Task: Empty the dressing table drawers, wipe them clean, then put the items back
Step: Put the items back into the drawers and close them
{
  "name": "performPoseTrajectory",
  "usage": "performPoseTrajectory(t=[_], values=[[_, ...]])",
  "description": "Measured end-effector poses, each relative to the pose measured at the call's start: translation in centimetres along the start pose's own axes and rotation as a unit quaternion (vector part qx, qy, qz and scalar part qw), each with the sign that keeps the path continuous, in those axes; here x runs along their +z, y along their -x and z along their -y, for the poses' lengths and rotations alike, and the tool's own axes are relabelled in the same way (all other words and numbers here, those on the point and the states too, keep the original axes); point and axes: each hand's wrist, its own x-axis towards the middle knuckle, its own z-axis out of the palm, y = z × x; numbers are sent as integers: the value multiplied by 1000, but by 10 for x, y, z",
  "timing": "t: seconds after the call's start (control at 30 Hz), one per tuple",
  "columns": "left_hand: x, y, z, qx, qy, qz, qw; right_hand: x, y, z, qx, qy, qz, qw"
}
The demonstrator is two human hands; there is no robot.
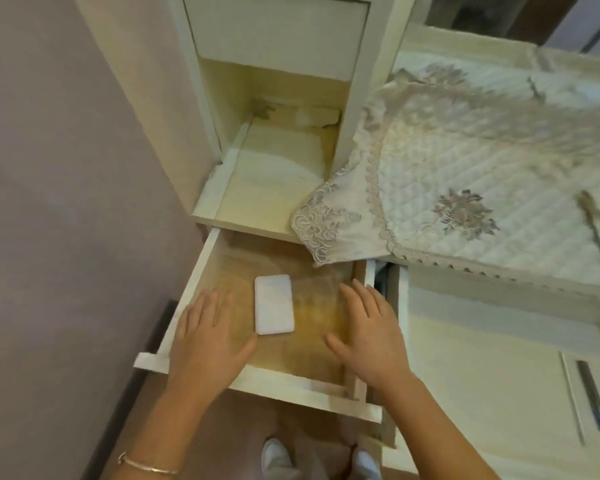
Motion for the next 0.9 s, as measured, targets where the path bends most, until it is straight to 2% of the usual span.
performPoseTrajectory(t=[0.17, 0.37, 0.43, 0.67, 0.9], values=[[-22, 1, -90, 121, -10, -58, 991, -64, 42, -66, 41, 20, -53, 998], [-23, 9, -211, 202, -46, -75, 975, -127, 97, -169, 86, 20, -120, 989], [-15, 12, -257, 215, -50, -75, 972, -146, 110, -211, 97, 11, -147, 984], [32, 18, -426, 237, -10, -65, 969, -203, 131, -365, 135, 18, -154, 979], [71, -10, -536, 228, 15, -24, 973, -227, 115, -467, 163, 9, -131, 978]])
